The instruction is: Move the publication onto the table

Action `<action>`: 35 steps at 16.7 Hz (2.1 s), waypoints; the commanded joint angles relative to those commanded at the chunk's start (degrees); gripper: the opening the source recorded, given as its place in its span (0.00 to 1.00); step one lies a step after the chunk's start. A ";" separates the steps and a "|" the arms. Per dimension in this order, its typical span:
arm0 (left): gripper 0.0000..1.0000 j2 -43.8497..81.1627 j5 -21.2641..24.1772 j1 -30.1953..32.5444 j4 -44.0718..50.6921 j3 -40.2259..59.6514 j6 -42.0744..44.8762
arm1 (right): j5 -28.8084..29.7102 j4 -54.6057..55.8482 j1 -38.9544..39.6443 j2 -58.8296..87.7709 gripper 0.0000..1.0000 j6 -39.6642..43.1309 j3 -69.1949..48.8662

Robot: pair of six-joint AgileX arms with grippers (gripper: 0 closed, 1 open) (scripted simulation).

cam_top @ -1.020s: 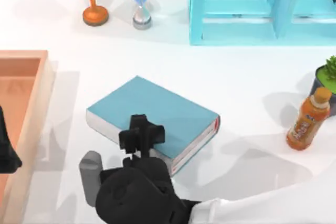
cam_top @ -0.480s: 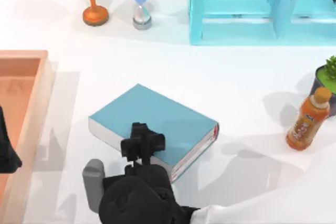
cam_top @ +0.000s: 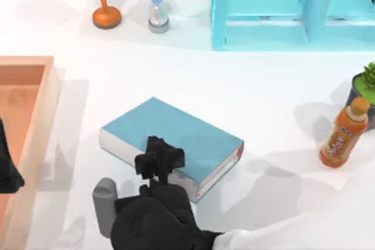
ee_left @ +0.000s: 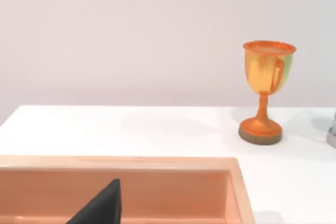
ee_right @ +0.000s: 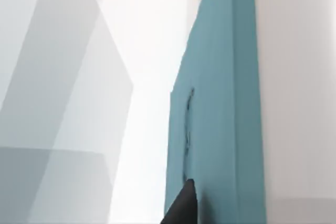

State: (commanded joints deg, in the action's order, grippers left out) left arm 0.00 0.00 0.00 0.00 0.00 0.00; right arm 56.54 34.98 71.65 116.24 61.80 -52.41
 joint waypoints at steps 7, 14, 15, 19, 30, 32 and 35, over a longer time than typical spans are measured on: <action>1.00 0.00 0.00 0.00 0.00 0.00 0.00 | 0.00 0.00 0.00 0.00 1.00 0.00 0.00; 1.00 0.00 0.00 0.00 0.00 0.00 0.00 | -0.02 0.00 0.03 0.07 1.00 -0.05 0.05; 1.00 0.00 0.00 0.00 0.00 0.00 0.00 | 0.04 -0.10 0.15 0.09 1.00 -0.16 0.00; 1.00 0.00 0.00 0.00 0.00 0.00 0.00 | 2.86 -5.40 6.09 -0.41 1.00 -6.31 -1.58; 1.00 0.00 0.00 0.00 0.00 0.00 0.00 | 16.34 -44.85 24.94 -2.66 1.00 -40.25 -7.57; 1.00 0.00 0.00 0.00 0.00 0.00 0.00 | 17.22 -48.55 24.51 -2.94 1.00 -41.94 -7.67; 1.00 0.00 0.00 0.00 0.00 0.00 0.00 | 17.07 -49.85 24.26 -3.22 1.00 -42.28 -7.44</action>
